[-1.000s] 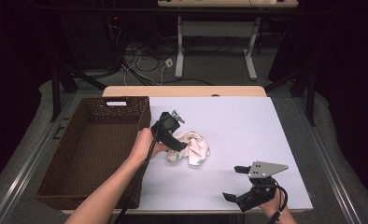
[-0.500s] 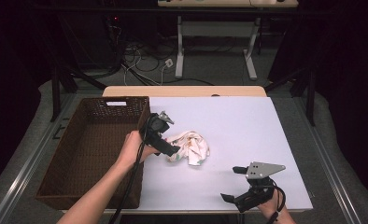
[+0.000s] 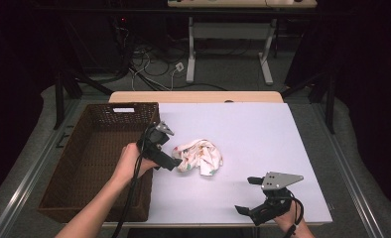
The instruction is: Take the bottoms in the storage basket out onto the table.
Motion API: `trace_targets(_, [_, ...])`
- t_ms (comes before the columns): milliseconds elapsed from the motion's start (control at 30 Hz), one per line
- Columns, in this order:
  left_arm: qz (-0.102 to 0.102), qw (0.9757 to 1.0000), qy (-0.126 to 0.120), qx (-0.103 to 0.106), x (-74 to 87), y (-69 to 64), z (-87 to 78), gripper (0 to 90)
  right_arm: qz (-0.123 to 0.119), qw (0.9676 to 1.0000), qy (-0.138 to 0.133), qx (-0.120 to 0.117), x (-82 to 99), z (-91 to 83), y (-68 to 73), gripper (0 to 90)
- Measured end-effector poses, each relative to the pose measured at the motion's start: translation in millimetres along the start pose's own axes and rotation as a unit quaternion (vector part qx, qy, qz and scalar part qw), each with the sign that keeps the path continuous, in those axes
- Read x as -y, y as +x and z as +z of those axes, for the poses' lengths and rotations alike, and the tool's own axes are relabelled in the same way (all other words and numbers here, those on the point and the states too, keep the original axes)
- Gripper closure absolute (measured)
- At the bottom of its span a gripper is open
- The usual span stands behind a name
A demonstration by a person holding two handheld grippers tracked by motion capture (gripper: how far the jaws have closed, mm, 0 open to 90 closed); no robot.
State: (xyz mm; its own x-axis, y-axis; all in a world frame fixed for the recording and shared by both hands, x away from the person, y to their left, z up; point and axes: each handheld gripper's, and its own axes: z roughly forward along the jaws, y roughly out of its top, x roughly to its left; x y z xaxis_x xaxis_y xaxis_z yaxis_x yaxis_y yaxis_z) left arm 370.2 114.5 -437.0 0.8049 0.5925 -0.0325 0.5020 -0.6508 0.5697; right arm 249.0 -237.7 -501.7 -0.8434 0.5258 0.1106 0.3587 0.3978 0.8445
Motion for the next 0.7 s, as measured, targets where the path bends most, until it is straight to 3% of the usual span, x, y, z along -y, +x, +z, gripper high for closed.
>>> trace_targets(700, [-0.010,0.9998,0.005,-0.015,36.4,7.6,-26.5,0.0,0.001,1.0000,0.003,-0.002,-0.6,0.2,-0.3,0.2])
